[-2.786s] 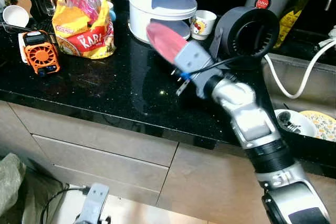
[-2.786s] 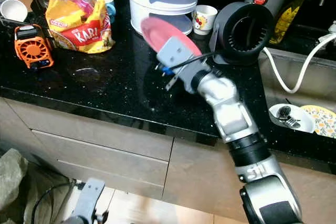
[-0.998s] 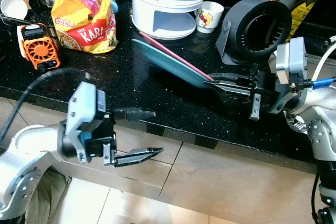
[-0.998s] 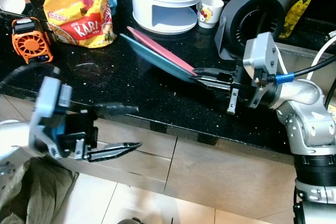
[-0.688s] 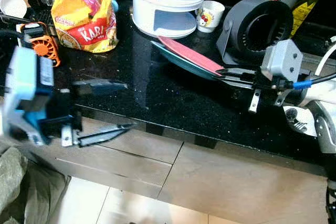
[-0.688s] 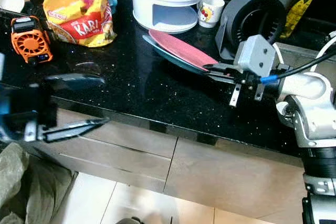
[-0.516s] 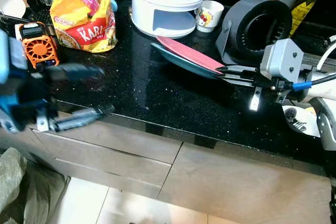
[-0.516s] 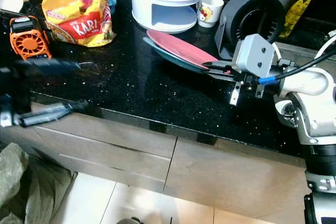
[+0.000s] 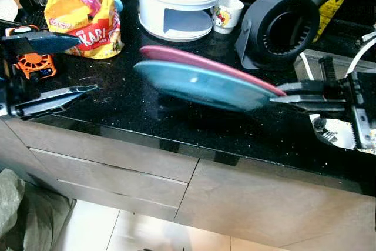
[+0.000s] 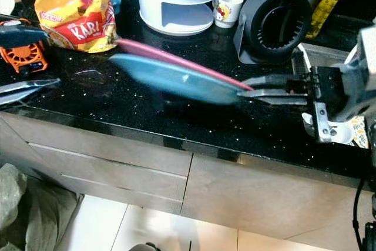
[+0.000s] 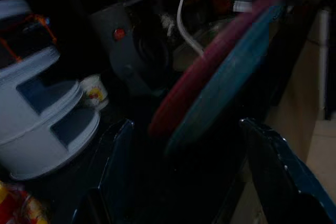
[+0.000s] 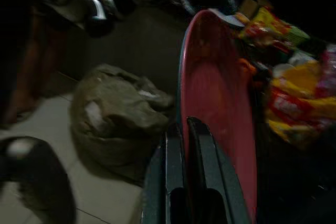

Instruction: Kitchen organization

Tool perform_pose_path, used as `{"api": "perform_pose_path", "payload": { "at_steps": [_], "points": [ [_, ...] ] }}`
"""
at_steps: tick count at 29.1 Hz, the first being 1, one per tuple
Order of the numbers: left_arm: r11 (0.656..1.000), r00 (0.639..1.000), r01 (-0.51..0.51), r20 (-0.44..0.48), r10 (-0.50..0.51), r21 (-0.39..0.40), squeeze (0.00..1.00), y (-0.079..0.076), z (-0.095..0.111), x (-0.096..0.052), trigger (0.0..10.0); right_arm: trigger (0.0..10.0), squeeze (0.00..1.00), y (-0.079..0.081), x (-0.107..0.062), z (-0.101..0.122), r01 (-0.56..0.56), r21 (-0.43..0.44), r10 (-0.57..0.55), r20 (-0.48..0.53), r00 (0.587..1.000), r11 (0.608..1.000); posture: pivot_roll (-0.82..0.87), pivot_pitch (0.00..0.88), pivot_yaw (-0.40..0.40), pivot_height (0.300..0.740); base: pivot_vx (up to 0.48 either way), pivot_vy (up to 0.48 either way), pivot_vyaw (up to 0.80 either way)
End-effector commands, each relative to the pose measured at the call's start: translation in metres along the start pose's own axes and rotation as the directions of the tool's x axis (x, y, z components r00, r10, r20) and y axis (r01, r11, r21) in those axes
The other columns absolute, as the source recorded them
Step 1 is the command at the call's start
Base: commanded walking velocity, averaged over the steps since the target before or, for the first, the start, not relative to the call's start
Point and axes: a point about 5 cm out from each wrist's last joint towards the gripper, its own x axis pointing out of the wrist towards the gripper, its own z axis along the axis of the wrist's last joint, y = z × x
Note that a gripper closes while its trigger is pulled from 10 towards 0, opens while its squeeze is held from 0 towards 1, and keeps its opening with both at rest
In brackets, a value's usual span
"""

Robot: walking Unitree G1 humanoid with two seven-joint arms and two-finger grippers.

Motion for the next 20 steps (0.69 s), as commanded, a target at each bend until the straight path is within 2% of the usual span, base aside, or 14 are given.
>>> {"api": "perform_pose_path", "payload": {
  "at_steps": [1,5,8,20],
  "points": [
    [0.998,0.998,0.057,0.023,-0.057,-0.010,0.00,-0.002,0.008,-0.001,10.0,0.0,0.00,0.005,-0.002,0.003,-0.057,0.038,0.056,0.034,0.998,0.998,0.15,0.069,-0.065,0.740,0.000,0.000,0.00],
    [0.995,0.995,0.094,0.039,-0.093,-0.026,0.00,-0.006,0.009,-0.002,10.0,0.0,0.00,0.005,-0.005,0.003,-0.074,0.063,0.071,0.056,0.996,0.995,0.15,0.071,-0.064,0.740,0.000,0.000,0.00],
    [0.983,0.985,0.165,0.070,-0.160,-0.075,0.00,-0.012,0.010,-0.006,10.0,0.0,0.00,0.007,-0.008,0.005,-0.123,0.108,0.112,0.096,0.989,0.987,0.15,0.073,-0.069,0.740,0.000,0.000,0.00],
    [0.966,0.977,0.209,0.067,-0.201,-0.152,0.00,-0.016,0.003,-0.012,10.0,0.0,0.00,0.016,-0.002,0.014,-0.213,0.148,0.194,0.129,0.972,0.966,0.15,0.073,-0.069,0.740,0.000,0.000,0.00]
  ]
}}
